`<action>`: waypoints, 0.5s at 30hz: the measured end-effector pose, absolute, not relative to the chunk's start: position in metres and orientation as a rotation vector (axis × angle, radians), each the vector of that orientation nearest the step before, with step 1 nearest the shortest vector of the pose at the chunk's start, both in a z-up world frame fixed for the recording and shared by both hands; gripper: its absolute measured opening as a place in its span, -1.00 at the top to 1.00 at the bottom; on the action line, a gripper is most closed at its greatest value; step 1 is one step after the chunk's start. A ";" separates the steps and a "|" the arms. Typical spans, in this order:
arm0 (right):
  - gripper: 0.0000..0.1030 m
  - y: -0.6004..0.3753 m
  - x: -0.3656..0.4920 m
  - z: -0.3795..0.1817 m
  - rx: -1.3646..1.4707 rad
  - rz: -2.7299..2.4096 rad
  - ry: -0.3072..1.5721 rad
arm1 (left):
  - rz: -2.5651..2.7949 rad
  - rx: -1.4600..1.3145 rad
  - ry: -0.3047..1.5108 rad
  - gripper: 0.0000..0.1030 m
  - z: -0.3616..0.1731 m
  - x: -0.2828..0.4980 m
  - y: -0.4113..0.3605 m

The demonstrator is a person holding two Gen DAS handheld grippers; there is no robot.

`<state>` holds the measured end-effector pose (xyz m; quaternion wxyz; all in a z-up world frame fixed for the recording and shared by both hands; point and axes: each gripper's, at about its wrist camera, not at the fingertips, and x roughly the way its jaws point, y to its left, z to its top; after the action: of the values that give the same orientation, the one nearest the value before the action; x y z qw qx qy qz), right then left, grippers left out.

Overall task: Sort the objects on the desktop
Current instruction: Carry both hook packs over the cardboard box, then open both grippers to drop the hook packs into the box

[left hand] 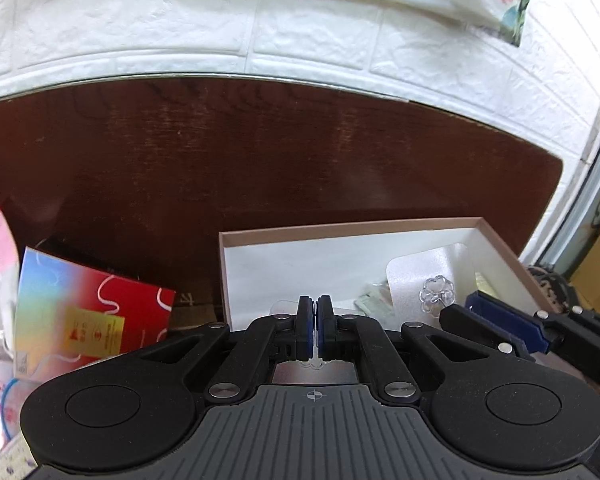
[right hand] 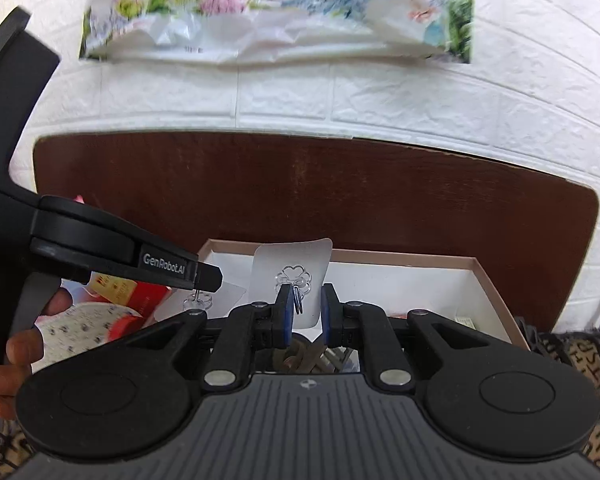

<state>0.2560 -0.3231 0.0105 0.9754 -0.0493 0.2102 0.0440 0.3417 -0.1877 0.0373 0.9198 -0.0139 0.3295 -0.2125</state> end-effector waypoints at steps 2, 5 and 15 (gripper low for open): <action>0.69 -0.322 0.265 0.007 -0.118 0.085 0.438 | -0.433 -0.034 0.673 0.45 0.035 0.345 -0.187; 0.65 -0.322 0.275 0.003 -0.125 0.082 0.460 | -0.442 -0.051 0.652 -0.19 0.035 0.345 -0.184; -0.82 -0.321 0.265 0.000 -0.150 0.055 0.415 | -0.353 -0.070 0.555 -1.00 0.044 0.326 -0.174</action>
<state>0.2651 -0.3209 0.0002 0.9754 -0.0745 0.2056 0.0273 0.3259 -0.1740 0.0436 0.9458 -0.0342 0.2725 -0.1733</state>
